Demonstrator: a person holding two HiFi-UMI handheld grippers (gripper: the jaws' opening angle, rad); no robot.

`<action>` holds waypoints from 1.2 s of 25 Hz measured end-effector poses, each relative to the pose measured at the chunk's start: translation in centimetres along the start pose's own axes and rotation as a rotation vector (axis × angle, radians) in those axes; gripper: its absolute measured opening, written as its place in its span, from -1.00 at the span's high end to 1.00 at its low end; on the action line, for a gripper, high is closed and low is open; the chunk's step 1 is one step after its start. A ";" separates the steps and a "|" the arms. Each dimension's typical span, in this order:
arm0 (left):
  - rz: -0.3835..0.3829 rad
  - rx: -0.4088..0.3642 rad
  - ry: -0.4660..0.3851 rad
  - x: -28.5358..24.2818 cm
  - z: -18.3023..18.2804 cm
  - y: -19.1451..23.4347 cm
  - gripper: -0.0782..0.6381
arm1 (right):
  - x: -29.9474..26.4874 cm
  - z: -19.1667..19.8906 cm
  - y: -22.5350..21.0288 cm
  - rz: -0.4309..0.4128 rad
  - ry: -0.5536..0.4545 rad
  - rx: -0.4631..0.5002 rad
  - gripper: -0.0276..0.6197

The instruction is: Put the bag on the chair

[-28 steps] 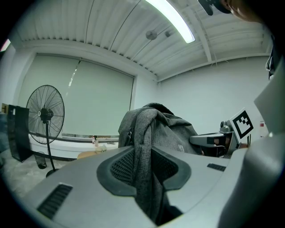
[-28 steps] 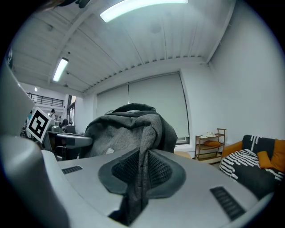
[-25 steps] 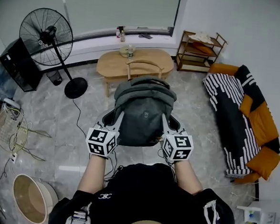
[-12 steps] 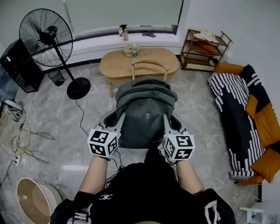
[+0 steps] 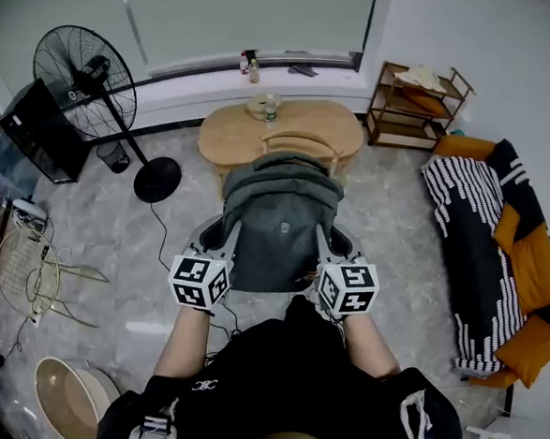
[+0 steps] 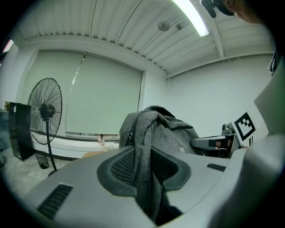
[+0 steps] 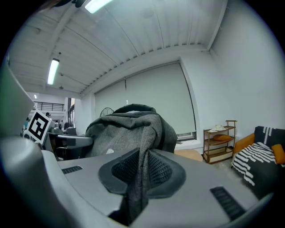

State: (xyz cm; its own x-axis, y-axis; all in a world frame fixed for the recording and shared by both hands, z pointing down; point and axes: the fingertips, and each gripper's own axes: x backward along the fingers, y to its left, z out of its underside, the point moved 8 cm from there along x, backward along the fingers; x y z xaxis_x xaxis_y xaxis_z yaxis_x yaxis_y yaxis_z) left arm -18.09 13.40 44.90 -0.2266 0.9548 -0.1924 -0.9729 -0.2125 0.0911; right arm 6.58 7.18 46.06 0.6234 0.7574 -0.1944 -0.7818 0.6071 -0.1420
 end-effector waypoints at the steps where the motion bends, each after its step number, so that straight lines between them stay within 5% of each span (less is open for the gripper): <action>1: -0.006 0.006 0.003 -1.7 -0.5 0.4 0.49 | -1.5 -0.6 -1.1 -0.006 0.003 0.002 0.71; 17: -0.067 0.006 0.068 -28.1 -8.2 2.9 0.49 | -21.2 -9.6 -20.3 -0.055 0.010 -0.001 0.71; 30: 0.009 0.027 0.149 -38.3 -8.2 8.2 0.49 | -30.1 -9.7 -24.5 0.015 0.076 -0.057 0.71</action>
State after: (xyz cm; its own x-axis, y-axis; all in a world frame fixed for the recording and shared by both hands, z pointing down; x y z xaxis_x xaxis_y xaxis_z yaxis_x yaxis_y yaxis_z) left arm -17.75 -26.66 44.99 -0.2419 0.9110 -0.3339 -0.9696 -0.2138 0.1192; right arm 6.89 -32.78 45.98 0.6108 0.7445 -0.2695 -0.7917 0.5796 -0.1933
